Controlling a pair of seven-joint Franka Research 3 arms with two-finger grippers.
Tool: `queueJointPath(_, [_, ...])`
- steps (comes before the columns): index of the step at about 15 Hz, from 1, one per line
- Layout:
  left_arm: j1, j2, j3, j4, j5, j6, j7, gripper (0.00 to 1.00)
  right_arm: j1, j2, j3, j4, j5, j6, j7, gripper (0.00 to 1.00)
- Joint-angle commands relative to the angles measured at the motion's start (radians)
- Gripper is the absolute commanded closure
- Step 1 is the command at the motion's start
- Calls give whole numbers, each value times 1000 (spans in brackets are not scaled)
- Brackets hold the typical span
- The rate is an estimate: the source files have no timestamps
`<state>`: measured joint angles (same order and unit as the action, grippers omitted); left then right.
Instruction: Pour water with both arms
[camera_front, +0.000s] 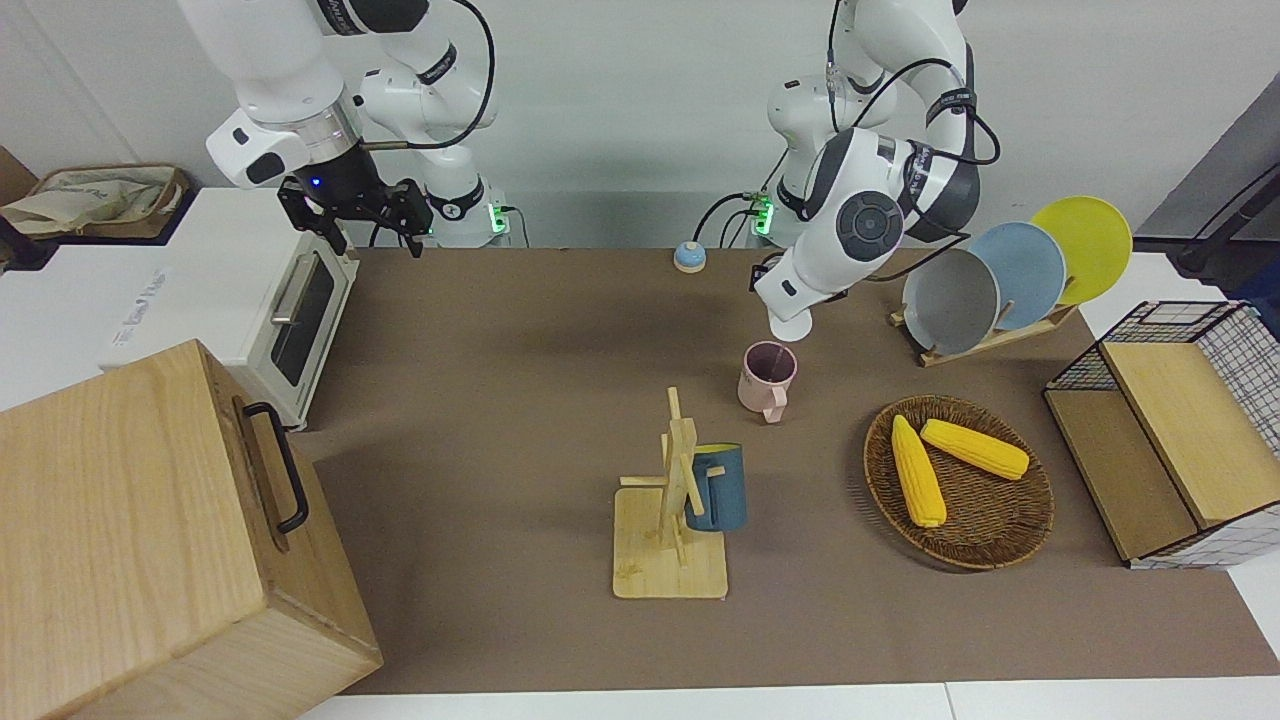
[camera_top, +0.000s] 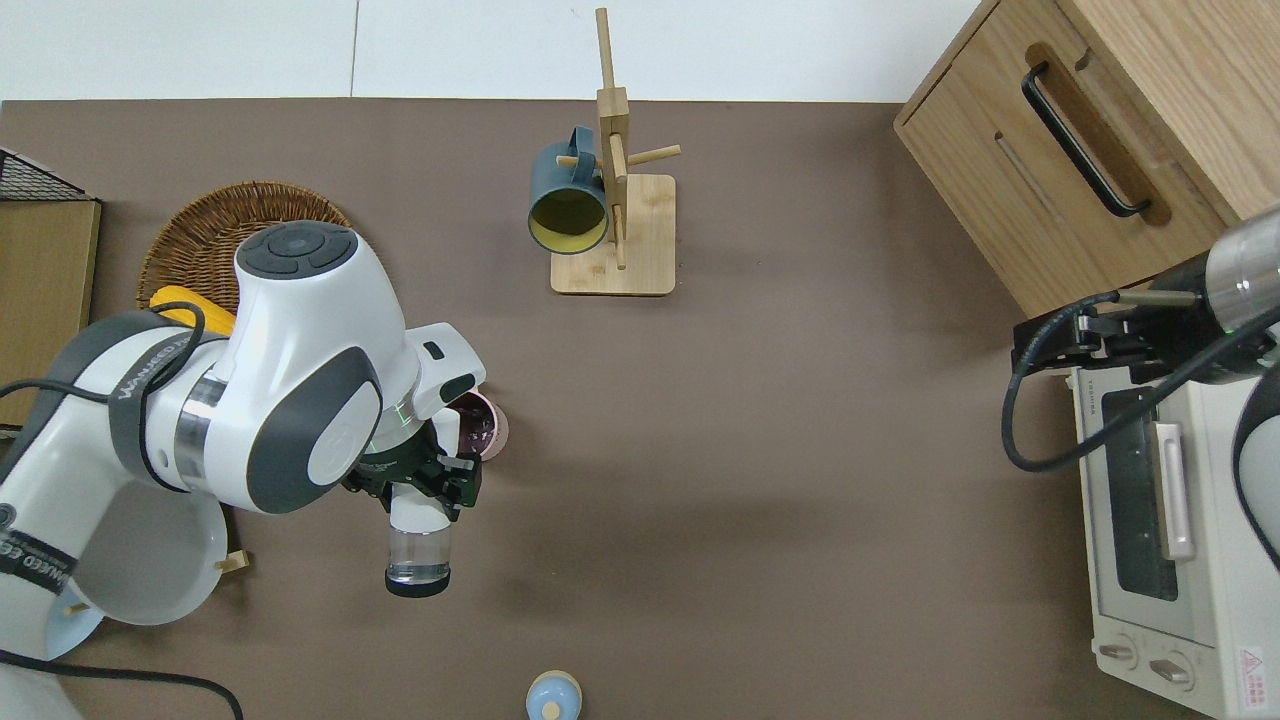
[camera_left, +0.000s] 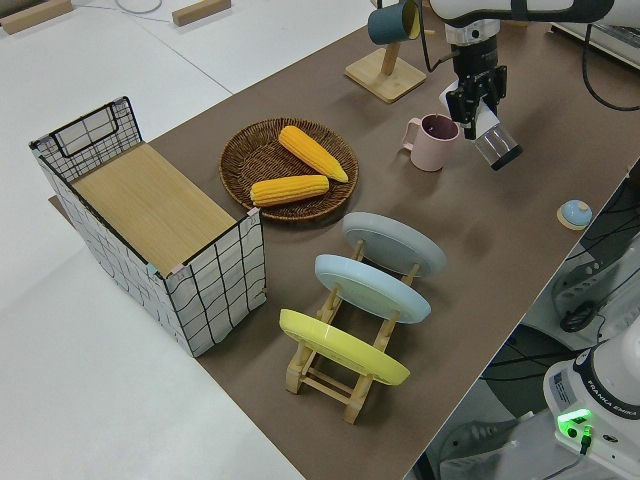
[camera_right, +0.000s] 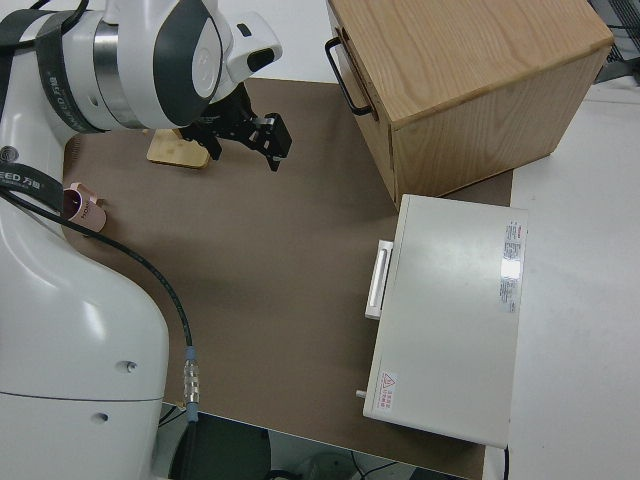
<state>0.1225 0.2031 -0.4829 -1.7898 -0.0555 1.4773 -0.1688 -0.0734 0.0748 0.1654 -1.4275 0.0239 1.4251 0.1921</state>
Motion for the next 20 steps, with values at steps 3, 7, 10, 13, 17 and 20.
queueJointPath(3, [-17, 32, 1, 44, 34, -74, -28, 1000, -16, -10, 8, -5, 21, 8, -19, 9])
queueJointPath(7, [-30, 30, 1, 43, 34, -94, -29, 1000, -16, -10, 8, -5, 21, 8, -19, 11])
queueJointPath(10, [-30, 30, 1, 41, 36, -95, -29, 1000, -16, -10, 8, -5, 21, 8, -19, 11])
queueJointPath(13, [-30, 32, 1, 39, 49, -95, -29, 1000, -16, -10, 8, -5, 21, 8, -19, 9])
queueJointPath(17, [-30, 32, 1, 38, 49, -95, -46, 1000, -16, -10, 8, -5, 21, 8, -19, 9])
queueJointPath(20, [-30, 62, 3, 39, 52, -81, -47, 1000, -16, -10, 8, -5, 21, 8, -19, 11])
